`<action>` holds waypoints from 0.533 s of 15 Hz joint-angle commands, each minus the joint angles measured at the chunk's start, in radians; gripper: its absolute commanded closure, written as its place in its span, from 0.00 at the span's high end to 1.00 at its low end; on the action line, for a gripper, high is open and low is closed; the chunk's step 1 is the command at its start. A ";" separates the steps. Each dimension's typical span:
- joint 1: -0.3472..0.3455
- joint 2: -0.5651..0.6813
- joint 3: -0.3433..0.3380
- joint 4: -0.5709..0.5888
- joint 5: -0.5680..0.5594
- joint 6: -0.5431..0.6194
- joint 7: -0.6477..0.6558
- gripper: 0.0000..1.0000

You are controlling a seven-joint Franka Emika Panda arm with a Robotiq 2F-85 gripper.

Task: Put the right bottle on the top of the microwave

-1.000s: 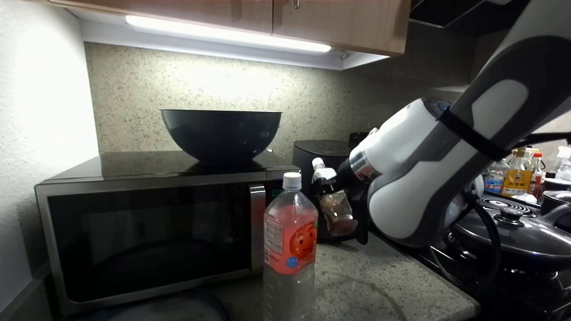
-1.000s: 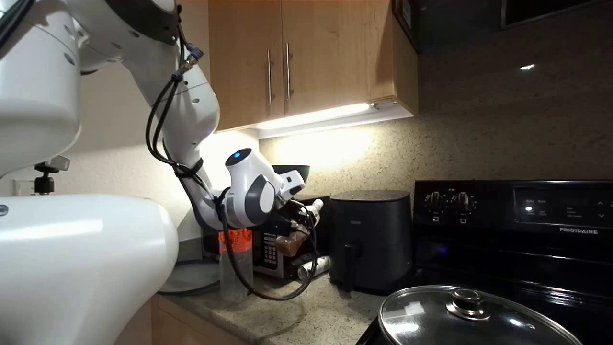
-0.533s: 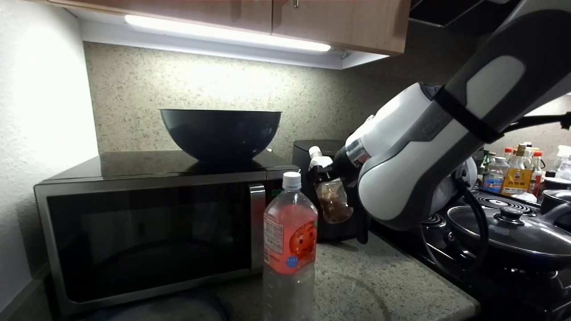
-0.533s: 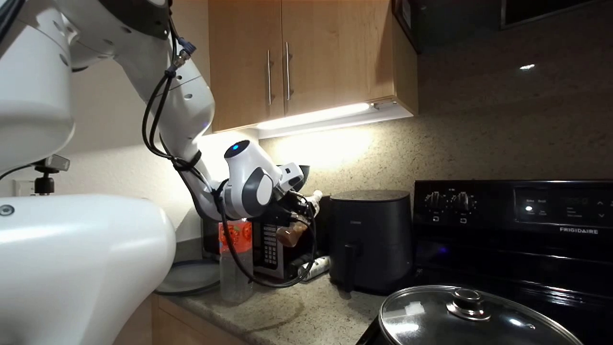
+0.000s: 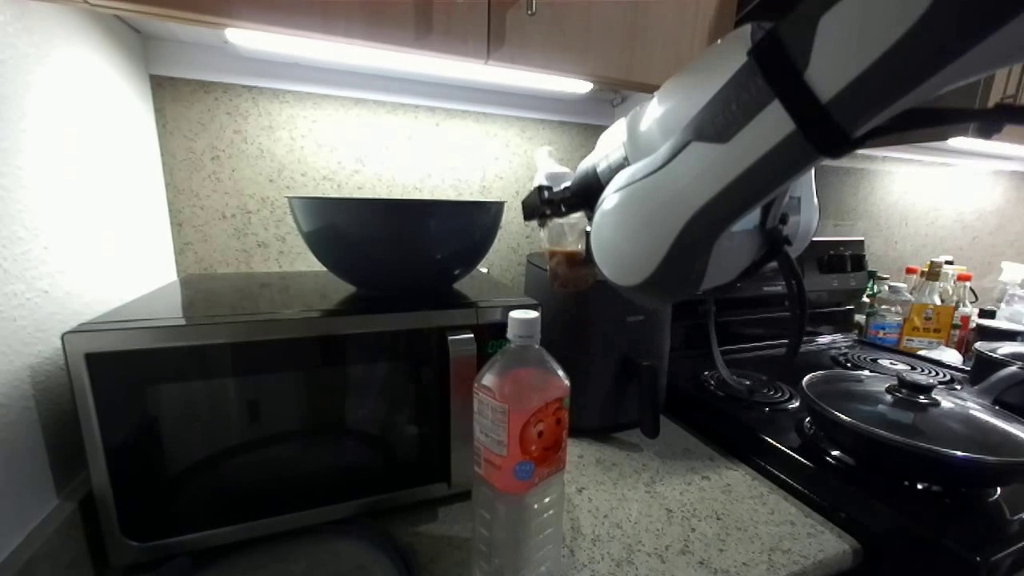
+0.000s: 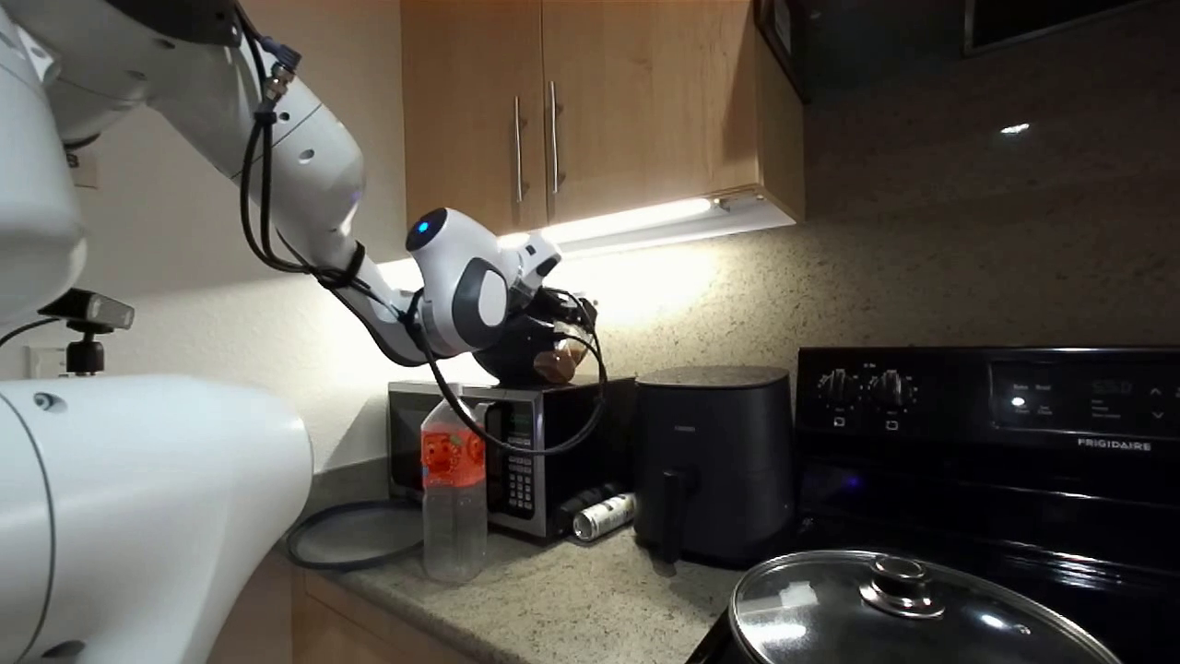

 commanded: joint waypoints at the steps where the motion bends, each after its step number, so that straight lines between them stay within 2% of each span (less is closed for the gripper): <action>1: 0.151 0.174 -0.166 0.035 0.107 0.002 -0.004 0.26; 3: 0.184 0.235 -0.211 0.049 0.140 0.000 0.018 0.26; 4: 0.150 0.118 -0.153 0.052 0.087 0.000 0.000 0.51; 5: 0.167 0.139 -0.173 0.059 0.098 0.002 0.000 0.51; 6: 0.174 0.156 -0.178 0.058 0.104 -0.004 0.003 0.26; 8: 0.143 0.167 -0.153 0.071 0.089 0.008 -0.007 0.26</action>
